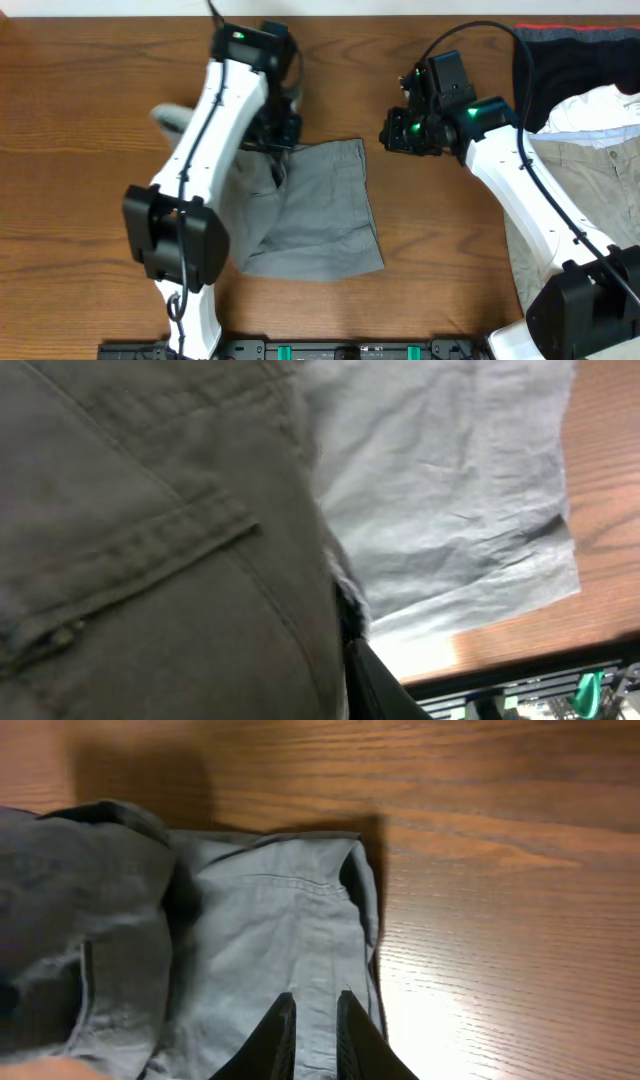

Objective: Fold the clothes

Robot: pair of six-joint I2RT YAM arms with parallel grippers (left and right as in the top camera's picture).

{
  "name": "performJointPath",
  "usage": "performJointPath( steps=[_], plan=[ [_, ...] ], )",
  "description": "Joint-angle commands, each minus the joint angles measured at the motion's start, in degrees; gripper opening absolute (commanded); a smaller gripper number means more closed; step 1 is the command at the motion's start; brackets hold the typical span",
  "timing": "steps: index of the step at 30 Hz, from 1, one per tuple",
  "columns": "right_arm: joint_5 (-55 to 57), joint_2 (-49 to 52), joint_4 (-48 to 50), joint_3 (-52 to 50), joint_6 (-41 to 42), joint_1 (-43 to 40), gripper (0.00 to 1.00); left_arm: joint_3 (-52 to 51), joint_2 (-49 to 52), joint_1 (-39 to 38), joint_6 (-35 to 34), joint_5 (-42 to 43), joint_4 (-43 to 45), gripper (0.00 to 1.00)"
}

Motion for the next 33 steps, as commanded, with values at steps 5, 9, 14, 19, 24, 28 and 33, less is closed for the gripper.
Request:
performJointPath(
  steps=[5,9,14,19,24,28,33],
  plan=[
    [6.4,0.1,-1.9,0.1,0.0,-5.1,0.15,0.0,-0.1,-5.3,-6.6,-0.2,0.1,0.19],
    [7.3,0.1,-2.0,0.1,0.0,-8.9,0.15,0.0,-0.1,-9.0,-8.4,-0.2,1.6,0.19],
    [7.3,0.1,-2.7,0.1,0.0,-13.0,0.16,0.0,0.2,-14.2,-10.8,-0.3,2.6,0.19],
    [7.3,0.1,-3.2,0.1,0.0,-14.4,0.16,0.0,1.2,-18.2,-11.4,-0.6,2.6,0.19],
    [6.9,0.8,-7.9,0.0,0.0,-14.3,0.14,0.0,3.0,-19.4,-13.0,-2.4,2.2,0.19],
    [1.2,3.4,-9.4,-1.9,-5.2,-13.0,0.05,0.0,3.0,-18.7,-12.9,-2.4,1.9,0.19],
    [-9.7,8.2,-4.9,-6.7,-12.5,-10.4,0.01,0.0,2.9,-17.5,-12.8,-2.5,0.4,0.18]
  ],
)
